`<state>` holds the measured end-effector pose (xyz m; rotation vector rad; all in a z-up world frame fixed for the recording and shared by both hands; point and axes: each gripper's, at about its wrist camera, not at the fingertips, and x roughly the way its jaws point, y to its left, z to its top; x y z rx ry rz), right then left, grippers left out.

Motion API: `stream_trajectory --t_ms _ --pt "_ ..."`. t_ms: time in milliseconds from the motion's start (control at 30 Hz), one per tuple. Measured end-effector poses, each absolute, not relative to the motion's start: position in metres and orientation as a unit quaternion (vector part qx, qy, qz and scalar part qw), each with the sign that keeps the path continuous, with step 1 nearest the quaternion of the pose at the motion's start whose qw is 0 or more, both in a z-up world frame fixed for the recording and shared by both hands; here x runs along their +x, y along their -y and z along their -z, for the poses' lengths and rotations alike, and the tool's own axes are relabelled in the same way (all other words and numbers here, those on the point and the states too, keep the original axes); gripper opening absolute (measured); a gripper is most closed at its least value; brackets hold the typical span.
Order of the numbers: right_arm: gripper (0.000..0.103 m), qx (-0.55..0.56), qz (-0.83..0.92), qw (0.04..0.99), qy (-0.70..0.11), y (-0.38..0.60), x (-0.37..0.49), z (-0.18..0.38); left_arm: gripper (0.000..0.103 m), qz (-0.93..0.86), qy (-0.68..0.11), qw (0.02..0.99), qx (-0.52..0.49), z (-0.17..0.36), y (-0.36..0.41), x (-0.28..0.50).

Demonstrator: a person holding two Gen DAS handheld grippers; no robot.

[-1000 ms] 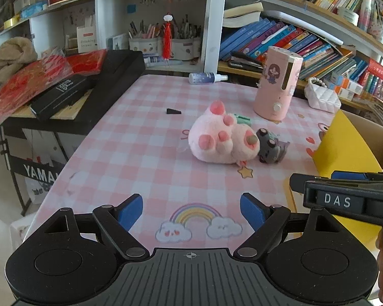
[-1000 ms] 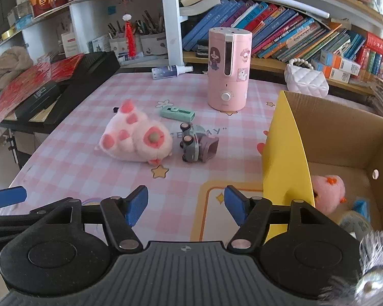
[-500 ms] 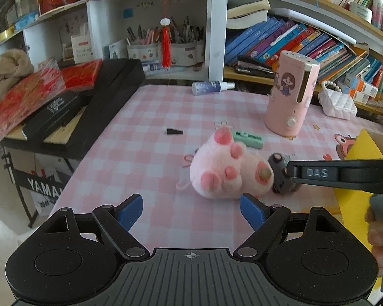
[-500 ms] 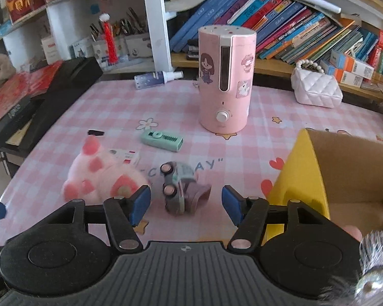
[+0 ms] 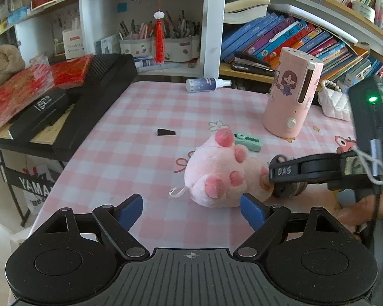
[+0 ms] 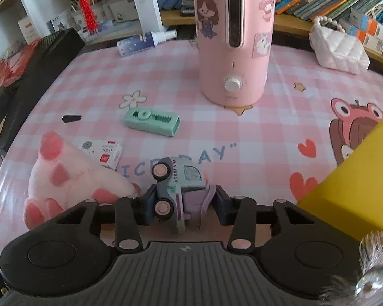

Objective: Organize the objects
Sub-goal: 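Grasp the pink pig plush with the left tool while the right tool grasps the grey toy truck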

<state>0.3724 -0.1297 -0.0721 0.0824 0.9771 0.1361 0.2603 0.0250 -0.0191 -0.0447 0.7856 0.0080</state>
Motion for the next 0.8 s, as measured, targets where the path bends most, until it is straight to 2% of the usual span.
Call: stream_trajectory --t_ms 100,133,167,333,800 --pt "0.042 0.061 -0.061 0.899 -0.429 0.137 0.366 0.056 0.088 0.003 -0.382 0.924 -0.028 0.02 -0.024 0.268" --pt "0.042 0.061 -0.062 0.907 -0.412 0.138 0.362 0.048 0.093 0.005 -0.382 0.923 -0.034 0.02 -0.023 0.272" --pt "0.042 0.058 -0.063 0.917 -0.39 0.139 0.358 0.038 0.095 0.006 -0.38 0.924 -0.041 0.021 -0.023 0.275" --pt "0.042 0.053 -0.073 0.936 -0.341 0.147 0.345 0.008 0.095 0.01 -0.382 0.922 -0.053 0.026 -0.022 0.297" --pt "0.042 0.067 -0.094 0.938 -0.326 0.153 0.32 -0.008 0.099 0.042 -0.417 0.903 -0.092 0.063 -0.008 0.344"
